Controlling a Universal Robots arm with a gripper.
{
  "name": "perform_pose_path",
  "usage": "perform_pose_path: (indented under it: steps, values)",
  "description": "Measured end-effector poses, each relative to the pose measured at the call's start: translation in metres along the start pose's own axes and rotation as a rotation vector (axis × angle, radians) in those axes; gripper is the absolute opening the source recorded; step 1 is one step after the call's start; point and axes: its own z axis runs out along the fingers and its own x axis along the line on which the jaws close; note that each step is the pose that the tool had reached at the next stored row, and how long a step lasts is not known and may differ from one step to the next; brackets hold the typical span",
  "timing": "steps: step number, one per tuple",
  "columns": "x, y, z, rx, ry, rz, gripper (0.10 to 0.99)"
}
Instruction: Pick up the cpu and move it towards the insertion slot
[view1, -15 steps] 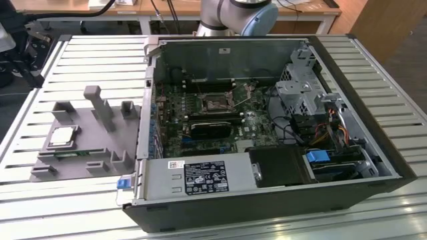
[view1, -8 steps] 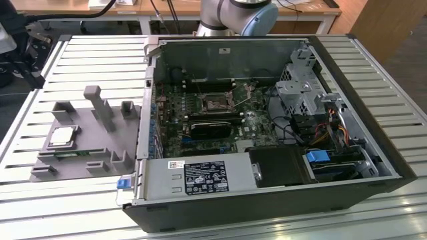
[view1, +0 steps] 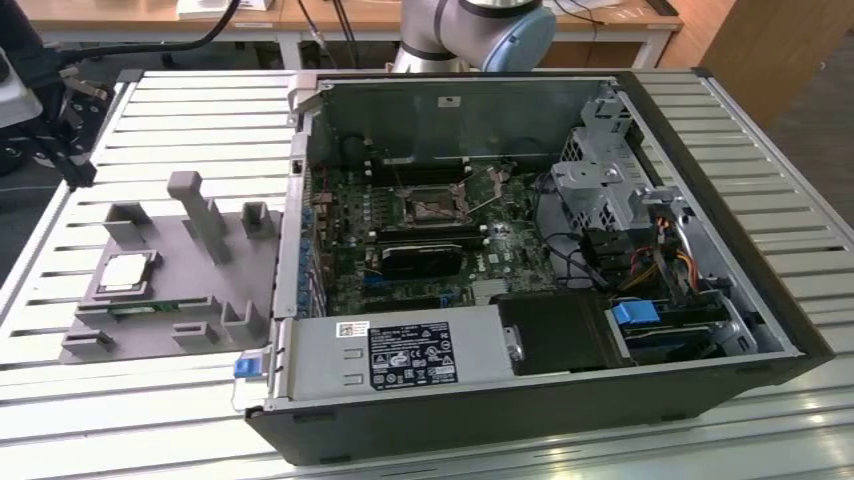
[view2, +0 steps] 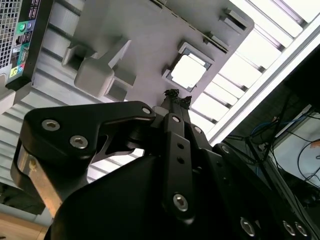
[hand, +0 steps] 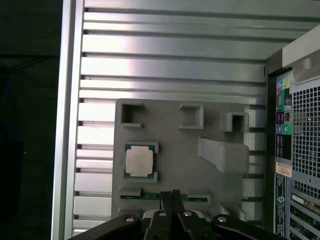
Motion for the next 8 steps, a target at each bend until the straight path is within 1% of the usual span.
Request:
perform_pose_path:
  steps: [8]
  values:
    - [0.0033,-0.0005,0.0144,0.0,-0.0019,0.0,0.102]
